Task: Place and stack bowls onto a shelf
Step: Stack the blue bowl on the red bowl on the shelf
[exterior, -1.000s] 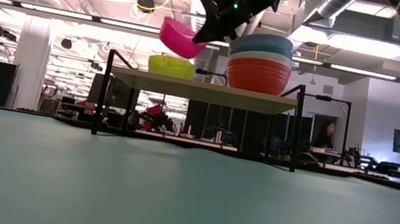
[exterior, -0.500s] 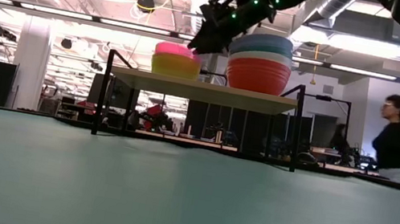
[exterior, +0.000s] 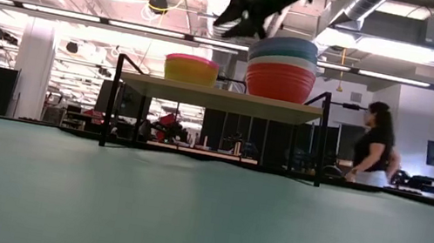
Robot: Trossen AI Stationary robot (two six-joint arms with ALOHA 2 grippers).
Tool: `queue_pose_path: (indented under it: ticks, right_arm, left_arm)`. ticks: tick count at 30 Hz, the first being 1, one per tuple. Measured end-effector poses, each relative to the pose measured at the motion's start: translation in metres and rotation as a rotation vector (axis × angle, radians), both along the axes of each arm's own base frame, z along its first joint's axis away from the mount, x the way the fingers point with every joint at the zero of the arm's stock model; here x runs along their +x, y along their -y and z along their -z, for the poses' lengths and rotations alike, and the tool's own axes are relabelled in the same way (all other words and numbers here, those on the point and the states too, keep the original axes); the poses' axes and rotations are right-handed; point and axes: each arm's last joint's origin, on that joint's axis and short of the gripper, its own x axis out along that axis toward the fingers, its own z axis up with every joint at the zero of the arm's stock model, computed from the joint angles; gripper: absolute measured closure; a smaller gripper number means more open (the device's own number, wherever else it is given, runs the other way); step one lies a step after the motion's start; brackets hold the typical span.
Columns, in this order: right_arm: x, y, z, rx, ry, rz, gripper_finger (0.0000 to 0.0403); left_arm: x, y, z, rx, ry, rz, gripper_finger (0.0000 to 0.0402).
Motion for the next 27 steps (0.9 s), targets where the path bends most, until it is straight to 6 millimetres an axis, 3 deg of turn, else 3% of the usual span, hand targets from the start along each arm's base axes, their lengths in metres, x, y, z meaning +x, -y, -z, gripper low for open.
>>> queue_pose_path:
  ticks: [6,12,18,27]
  right_arm:
    - [-0.022,-0.031,-0.046,-0.009,0.117,-0.006,0.017]
    - [-0.043,-0.071,-0.073,-0.019,0.111,0.057,0.017]
    - [-0.054,-0.121,-0.076,-0.044,-0.016,0.152,0.017]
    - [-0.046,-0.206,-0.059,-0.085,-0.132,0.252,0.017]
  left_arm:
    - [-0.003,0.049,0.057,-0.279,-0.13,0.349,0.0223]
    - [-0.014,0.088,0.112,-0.402,-0.239,0.472,0.0223]
    - [-0.032,0.111,0.146,-0.495,-0.353,0.561,0.0223]
    - [-0.047,0.132,0.176,-0.496,-0.365,0.638,0.0223]
